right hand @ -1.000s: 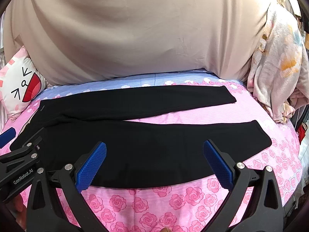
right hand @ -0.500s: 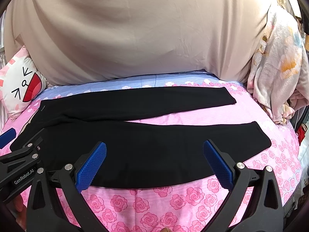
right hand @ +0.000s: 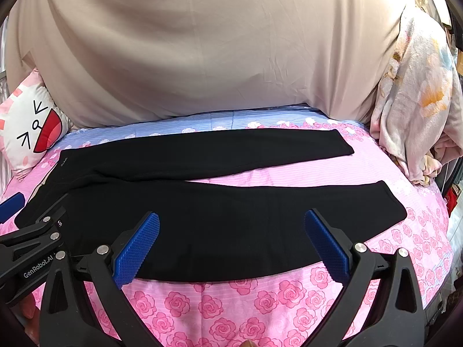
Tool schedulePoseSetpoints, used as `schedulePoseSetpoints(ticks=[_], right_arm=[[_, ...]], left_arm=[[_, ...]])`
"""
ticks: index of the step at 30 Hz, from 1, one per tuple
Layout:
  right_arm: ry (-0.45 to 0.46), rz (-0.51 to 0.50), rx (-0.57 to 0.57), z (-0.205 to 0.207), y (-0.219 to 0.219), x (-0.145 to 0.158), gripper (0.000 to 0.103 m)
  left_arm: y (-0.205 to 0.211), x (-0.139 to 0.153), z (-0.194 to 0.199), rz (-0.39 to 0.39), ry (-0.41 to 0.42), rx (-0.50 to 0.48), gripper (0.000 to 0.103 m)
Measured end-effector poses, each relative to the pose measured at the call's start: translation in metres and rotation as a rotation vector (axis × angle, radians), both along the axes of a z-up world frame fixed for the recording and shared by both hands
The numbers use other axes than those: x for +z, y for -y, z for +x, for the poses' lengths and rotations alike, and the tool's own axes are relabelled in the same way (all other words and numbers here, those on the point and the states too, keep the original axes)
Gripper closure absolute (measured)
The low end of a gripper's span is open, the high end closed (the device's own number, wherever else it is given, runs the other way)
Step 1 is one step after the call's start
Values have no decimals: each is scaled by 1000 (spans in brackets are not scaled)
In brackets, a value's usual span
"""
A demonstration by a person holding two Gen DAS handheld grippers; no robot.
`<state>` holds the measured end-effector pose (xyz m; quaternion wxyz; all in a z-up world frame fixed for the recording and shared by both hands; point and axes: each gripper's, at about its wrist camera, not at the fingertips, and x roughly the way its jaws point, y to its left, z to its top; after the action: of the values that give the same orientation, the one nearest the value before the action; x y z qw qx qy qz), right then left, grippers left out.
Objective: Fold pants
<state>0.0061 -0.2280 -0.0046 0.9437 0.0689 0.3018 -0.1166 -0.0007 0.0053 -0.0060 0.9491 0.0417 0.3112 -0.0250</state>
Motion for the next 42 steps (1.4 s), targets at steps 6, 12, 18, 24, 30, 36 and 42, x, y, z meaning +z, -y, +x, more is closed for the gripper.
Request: schedulePoseSetpoints(ticks=[6,12,18,24,30,36,42], right_arm=[[1,-1,-1,0,0,0,5],[2,-3,-2,-1,0,0,5],[2,-3,-1,-1,-1,1,5],[3,-2,-1,-1,-1,0,5],[3,-1,0,-1,0,1,5],[5,2,-1,-3,0,1,5],[14,8,4,-2,0,3,5]], left_arm=[[0,0,-1,-1,1,0,5],[-1,-1,-1,-1,3,1,5],[-1,0,-1,1,3,1,5],[-1,0,-2,4,3,-2,5],[0,0,-2,3,3,-3,5],[2,1,-2,12,-1,-3,5],[1,3,-2,24,5,1,5]])
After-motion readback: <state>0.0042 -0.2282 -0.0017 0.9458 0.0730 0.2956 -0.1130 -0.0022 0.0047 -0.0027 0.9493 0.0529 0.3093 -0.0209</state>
